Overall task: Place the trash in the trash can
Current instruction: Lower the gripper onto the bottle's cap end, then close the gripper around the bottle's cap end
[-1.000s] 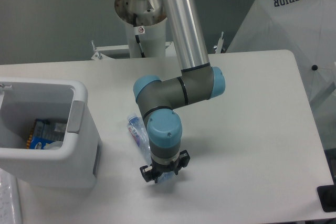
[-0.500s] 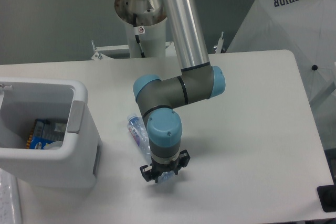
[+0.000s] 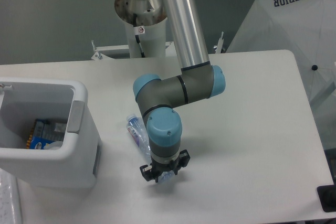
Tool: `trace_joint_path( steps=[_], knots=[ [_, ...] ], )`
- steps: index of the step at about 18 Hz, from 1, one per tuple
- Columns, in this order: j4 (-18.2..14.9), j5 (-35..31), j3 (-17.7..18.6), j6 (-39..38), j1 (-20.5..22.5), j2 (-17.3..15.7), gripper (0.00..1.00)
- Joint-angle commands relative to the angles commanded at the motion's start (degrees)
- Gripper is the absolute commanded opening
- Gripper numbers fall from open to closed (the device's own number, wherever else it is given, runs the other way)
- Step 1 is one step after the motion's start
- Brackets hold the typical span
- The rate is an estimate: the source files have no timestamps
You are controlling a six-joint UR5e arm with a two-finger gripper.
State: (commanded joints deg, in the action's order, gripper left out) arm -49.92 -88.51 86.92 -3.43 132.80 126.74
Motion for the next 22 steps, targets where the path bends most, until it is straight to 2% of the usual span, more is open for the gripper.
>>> trace_joint_path(
  steps=[7, 10, 13, 14, 17, 22],
  knots=[
    [0.17, -1.41, -2.80, 3.69, 0.17, -1.49, 0.63],
    [0.26, -1.23, -6.75, 3.78, 0.35, -2.28, 0.63],
    [0.52, -0.97, -11.59, 3.69, 0.79, -4.56, 0.63],
    [1.48, -0.62, -12.82, 3.69, 0.88, -5.09, 0.63],
    [4.03, -0.44, -14.32, 2.20, 1.76, -6.41, 0.63],
    [4.39, 2.45, -18.80, 1.32, 3.34, -10.45, 0.63]
  ],
)
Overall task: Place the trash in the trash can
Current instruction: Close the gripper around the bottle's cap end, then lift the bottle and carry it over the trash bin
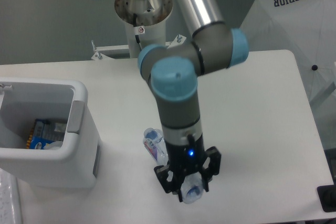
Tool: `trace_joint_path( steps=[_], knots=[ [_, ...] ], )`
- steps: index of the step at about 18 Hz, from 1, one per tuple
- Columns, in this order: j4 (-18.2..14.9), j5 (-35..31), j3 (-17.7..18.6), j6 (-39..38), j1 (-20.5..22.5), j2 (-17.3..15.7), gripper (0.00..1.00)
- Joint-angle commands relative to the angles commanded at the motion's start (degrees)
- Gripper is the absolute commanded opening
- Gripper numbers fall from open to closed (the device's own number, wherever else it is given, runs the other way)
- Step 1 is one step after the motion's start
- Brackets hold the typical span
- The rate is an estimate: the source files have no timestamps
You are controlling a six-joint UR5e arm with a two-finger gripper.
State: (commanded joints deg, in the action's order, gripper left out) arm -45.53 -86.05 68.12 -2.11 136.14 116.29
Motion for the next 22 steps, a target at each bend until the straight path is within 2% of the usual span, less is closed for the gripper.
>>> trace_joint_path(
  steps=[5, 11, 15, 19, 22],
  knots=[
    [0.79, 1.76, -2.20, -0.70, 0.09, -2.99, 0.63],
    [0.79, 7.99, -1.59, -3.87, -0.52, -6.50, 0.63],
    [0.79, 14.92, -1.50, -5.53, -0.96, -8.00, 0.63],
    [0.79, 19.07, -1.50, -5.89, -3.59, -8.09, 0.63],
    [0.79, 19.69, -1.15, -6.07, -7.63, -8.00, 0.63]
  ],
)
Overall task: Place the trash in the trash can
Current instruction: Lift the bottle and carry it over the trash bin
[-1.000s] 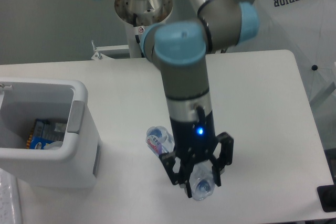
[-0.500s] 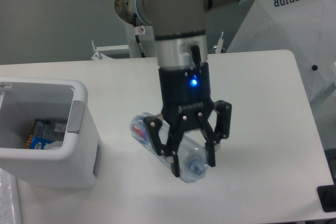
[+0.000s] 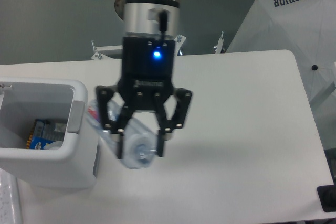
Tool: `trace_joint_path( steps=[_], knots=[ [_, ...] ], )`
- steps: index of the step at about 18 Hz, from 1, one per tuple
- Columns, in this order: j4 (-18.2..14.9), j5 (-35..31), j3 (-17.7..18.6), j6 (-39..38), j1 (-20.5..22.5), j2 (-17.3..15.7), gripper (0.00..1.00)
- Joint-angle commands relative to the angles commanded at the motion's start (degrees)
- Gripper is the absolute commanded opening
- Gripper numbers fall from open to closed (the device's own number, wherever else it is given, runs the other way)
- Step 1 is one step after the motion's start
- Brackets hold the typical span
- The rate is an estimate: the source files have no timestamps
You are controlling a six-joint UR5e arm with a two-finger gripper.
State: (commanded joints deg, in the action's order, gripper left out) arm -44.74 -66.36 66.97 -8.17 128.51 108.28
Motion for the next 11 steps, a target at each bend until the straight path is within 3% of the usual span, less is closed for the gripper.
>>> trace_joint_path(
  steps=[6, 11],
  knots=[
    [0.00, -0.09, 3.51, -0.09, -5.46, -0.35, 0.63],
    [0.09, -0.18, 4.75, 0.96, -7.48, 0.00, 0.63]
  ],
)
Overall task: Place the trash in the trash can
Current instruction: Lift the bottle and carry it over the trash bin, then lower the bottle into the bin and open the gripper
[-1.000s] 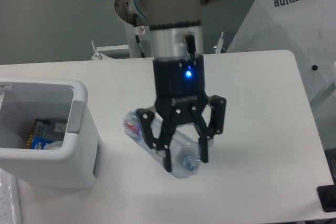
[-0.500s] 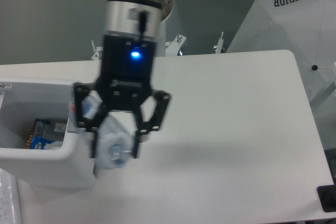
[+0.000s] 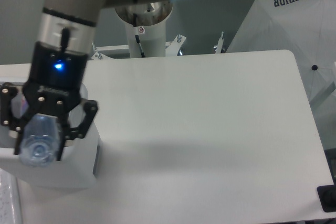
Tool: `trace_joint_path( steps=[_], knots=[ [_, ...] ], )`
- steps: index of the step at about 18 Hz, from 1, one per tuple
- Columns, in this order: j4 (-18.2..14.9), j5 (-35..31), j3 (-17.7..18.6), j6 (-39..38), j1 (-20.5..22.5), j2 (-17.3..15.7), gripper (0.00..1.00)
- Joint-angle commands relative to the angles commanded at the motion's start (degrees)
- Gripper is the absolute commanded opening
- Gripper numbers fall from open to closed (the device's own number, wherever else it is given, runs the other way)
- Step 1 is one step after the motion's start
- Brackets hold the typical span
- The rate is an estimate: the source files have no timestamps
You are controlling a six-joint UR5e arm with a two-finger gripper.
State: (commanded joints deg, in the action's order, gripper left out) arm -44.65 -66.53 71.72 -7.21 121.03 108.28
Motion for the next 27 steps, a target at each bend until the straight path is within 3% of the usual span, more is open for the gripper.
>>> trace_joint_path(
  steps=[10, 11, 13, 19, 22, 24, 27],
  knots=[
    [0.00, -0.09, 2.37, 3.08, -2.20, 0.09, 0.70],
    [0.00, -0.09, 2.63, 3.08, -2.20, -0.09, 0.73],
    [0.09, -0.18, 2.29, 3.95, -2.20, -0.35, 0.99],
    [0.35, -0.09, 2.20, 2.11, -0.71, -1.40, 1.00],
    [0.35, -0.09, -1.04, 2.90, 2.54, -1.49, 1.00],
    [0.35, -0.18, -3.07, 6.31, 4.56, -1.58, 1.00],
    [0.26, -0.18, -2.73, 15.53, 7.29, -2.72, 1.00]
  ],
)
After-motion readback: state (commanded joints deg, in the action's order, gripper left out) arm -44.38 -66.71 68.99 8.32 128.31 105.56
